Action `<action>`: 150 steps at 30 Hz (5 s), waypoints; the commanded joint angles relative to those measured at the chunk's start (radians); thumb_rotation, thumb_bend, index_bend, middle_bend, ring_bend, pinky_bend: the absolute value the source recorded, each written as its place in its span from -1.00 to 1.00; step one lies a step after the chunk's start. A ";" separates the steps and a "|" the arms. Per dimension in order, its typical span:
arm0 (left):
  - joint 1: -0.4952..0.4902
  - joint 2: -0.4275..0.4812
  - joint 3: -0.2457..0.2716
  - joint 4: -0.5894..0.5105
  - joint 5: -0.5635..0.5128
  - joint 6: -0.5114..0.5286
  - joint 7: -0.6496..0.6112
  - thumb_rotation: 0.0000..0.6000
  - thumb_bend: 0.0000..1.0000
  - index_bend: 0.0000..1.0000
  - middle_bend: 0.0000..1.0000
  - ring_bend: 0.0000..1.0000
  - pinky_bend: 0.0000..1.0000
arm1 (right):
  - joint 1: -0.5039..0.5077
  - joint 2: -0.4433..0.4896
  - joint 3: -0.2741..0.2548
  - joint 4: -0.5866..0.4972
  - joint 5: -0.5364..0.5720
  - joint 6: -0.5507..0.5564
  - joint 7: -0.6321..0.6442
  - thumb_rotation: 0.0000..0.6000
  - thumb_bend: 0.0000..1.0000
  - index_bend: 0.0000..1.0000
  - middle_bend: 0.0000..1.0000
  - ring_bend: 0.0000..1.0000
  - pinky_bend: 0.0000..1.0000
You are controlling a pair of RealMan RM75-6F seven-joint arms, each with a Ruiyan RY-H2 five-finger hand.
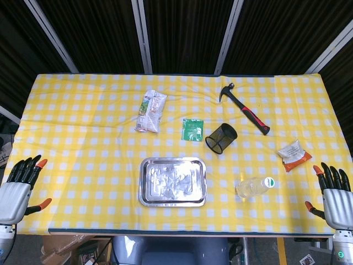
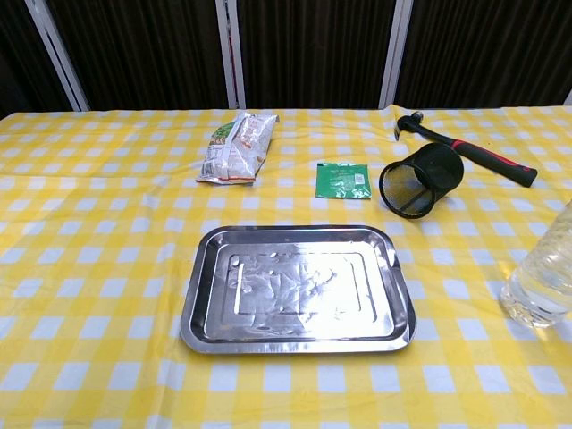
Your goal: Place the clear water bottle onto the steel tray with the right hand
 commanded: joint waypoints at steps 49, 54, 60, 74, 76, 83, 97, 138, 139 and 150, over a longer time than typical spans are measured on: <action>0.026 0.012 0.012 -0.016 0.035 0.042 0.000 1.00 -0.67 -0.89 -1.00 -1.00 -1.00 | 0.064 0.090 -0.093 -0.059 -0.064 -0.214 0.321 1.00 -0.53 -0.75 -0.89 -1.00 -1.00; 0.026 0.014 0.012 -0.015 0.033 0.042 -0.006 1.00 -0.67 -0.89 -1.00 -1.00 -1.00 | 0.105 0.094 -0.119 -0.047 -0.115 -0.282 0.457 1.00 -0.53 -0.75 -0.89 -1.00 -1.00; 0.023 0.013 0.006 -0.014 0.019 0.034 -0.004 1.00 -0.67 -0.89 -1.00 -1.00 -1.00 | 0.138 0.035 -0.107 -0.020 -0.143 -0.285 0.498 1.00 -0.53 -0.75 -0.89 -1.00 -1.00; 0.021 -0.002 0.009 -0.023 0.009 0.016 0.051 1.00 -0.67 -0.89 -1.00 -1.00 -1.00 | 0.204 -0.042 -0.078 -0.055 -0.088 -0.362 0.698 1.00 -0.53 -0.75 -0.87 -1.00 -1.00; 0.021 -0.001 0.008 -0.025 0.008 0.016 0.053 1.00 -0.67 -0.89 -1.00 -1.00 -1.00 | 0.209 -0.044 -0.080 -0.058 -0.088 -0.370 0.712 1.00 -0.53 -0.75 -0.84 -1.00 -1.00; 0.020 0.001 0.008 -0.027 0.008 0.014 0.053 1.00 -0.67 -0.89 -1.00 -1.00 -1.00 | 0.231 -0.074 -0.071 -0.087 -0.064 -0.397 0.797 1.00 -0.53 -0.66 -0.63 -1.00 -1.00; 0.016 0.004 0.005 -0.028 -0.006 0.001 0.051 1.00 -0.67 -0.89 -1.00 -1.00 -1.00 | 0.217 -0.212 0.023 -0.085 0.116 -0.340 0.654 1.00 -0.50 0.06 0.01 -0.60 -1.00; 0.015 0.025 0.008 -0.029 0.003 0.005 -0.006 1.00 -0.67 -0.89 -1.00 -1.00 -1.00 | 0.383 -0.234 0.128 -0.460 0.325 -0.428 0.228 1.00 -0.15 0.54 0.29 -0.39 -1.00; 0.015 0.027 0.007 -0.028 0.002 0.006 -0.010 1.00 -0.67 -0.89 -1.00 -1.00 -1.00 | 0.391 -0.243 0.131 -0.463 0.347 -0.429 0.207 1.00 -0.15 0.54 0.29 -0.39 -1.00; 0.015 0.035 0.006 -0.026 0.000 0.006 -0.033 1.00 -0.67 -0.89 -1.00 -1.00 -1.00 | 0.441 -0.236 0.165 -0.522 0.481 -0.442 0.123 1.00 0.42 0.66 0.39 -0.37 -1.00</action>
